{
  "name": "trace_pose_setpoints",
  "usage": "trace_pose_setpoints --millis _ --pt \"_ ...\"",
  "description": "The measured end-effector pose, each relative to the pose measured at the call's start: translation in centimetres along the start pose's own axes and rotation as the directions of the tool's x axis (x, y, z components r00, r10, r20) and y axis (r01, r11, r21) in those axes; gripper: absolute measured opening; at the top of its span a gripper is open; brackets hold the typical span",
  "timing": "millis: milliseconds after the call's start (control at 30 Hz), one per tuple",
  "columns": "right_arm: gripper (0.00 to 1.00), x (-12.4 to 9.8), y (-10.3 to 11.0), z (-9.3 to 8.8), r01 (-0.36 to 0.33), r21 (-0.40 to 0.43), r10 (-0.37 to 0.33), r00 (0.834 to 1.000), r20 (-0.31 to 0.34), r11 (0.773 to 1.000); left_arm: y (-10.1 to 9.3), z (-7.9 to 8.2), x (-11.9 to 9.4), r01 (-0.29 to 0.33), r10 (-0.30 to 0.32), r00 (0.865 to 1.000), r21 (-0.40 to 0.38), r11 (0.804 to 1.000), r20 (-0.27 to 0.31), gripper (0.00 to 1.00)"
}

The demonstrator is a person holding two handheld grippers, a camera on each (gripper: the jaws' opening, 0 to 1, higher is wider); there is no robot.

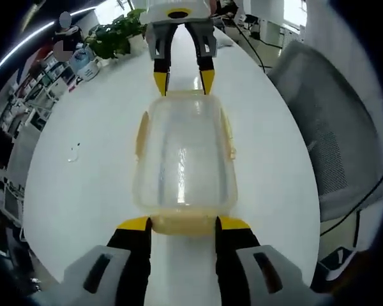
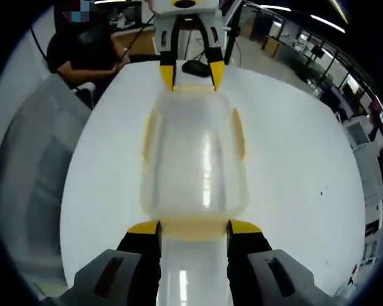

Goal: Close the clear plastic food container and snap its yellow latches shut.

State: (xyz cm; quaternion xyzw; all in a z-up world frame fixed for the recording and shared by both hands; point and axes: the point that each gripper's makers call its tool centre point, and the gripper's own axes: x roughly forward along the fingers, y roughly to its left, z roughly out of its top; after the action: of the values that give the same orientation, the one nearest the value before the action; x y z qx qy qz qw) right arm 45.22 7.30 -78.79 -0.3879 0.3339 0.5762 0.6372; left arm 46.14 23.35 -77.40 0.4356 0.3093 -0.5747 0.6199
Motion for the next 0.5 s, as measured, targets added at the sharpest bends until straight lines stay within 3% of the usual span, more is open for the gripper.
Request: trace_pose_setpoints --millis 167,500 --pt "0.39 -0.2 0.1 0.3 0.004 0.001 -0.004 1.000 0.006 1.000 -0.1 0.2 -0.2 0.000 0.000 1.000 -0.001 1.000 -0.011 0.39" --pt "0.39 -1.2 0.2 -1.1 0.006 0.006 -0.006 1.000 -0.001 1.000 -0.2 1.7 0.3 0.001 -0.001 1.000 0.007 1.000 -0.008 0.39"
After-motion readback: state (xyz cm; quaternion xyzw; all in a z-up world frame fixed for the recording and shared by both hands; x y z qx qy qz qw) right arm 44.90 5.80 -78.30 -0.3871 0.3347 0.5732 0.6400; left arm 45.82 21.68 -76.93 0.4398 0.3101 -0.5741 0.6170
